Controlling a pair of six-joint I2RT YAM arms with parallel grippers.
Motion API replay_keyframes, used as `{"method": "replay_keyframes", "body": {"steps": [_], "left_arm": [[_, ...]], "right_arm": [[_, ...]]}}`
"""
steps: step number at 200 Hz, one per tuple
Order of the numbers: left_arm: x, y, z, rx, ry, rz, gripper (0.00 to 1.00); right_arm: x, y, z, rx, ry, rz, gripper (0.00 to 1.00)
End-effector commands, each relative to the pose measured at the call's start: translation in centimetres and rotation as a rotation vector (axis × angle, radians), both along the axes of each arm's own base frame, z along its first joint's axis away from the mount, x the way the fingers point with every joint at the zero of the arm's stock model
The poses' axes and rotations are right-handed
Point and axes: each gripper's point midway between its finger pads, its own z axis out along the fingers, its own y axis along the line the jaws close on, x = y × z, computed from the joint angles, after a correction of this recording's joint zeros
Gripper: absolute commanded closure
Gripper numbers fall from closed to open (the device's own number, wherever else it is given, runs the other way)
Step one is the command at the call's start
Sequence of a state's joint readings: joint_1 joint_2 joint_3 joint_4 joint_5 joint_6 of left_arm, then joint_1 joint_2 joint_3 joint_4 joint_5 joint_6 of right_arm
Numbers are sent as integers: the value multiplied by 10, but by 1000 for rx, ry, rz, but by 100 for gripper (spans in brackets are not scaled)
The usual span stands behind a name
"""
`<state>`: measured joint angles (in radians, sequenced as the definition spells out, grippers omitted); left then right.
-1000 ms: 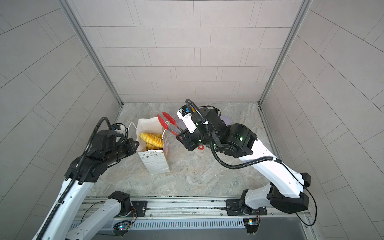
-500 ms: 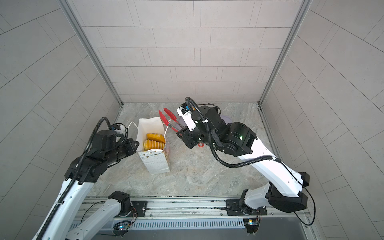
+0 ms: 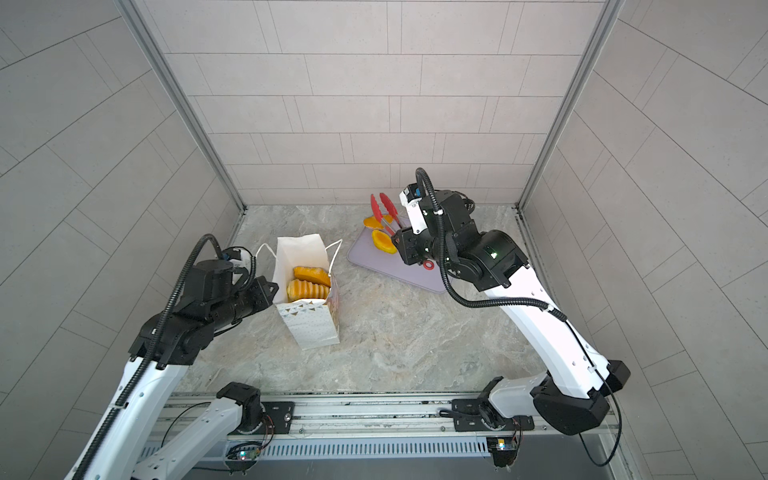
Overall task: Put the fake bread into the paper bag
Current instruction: 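Move the empty tongs back over the yellow bun half on the tray, then lower the open tongs around the yellow bun half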
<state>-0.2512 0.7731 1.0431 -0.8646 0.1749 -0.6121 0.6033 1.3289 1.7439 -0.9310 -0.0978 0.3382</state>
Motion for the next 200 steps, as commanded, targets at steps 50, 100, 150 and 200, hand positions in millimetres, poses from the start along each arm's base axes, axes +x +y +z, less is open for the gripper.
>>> {"method": "replay_keyframes", "body": {"steps": [50,100,150,200], "left_arm": [[1,0,9,2,-31,-5,93],[1,0,8,3,-29,-6,93],[1,0,7,7,-26,-9,93],[1,0,8,11,-29,-12,93]], "right_arm": [[46,-19,-79,212,198,-72,57],[80,-28,-145,286,325,-151,57],[99,-27,-190,315,434,-201,55],[112,-20,-217,344,499,-195,52]]}}
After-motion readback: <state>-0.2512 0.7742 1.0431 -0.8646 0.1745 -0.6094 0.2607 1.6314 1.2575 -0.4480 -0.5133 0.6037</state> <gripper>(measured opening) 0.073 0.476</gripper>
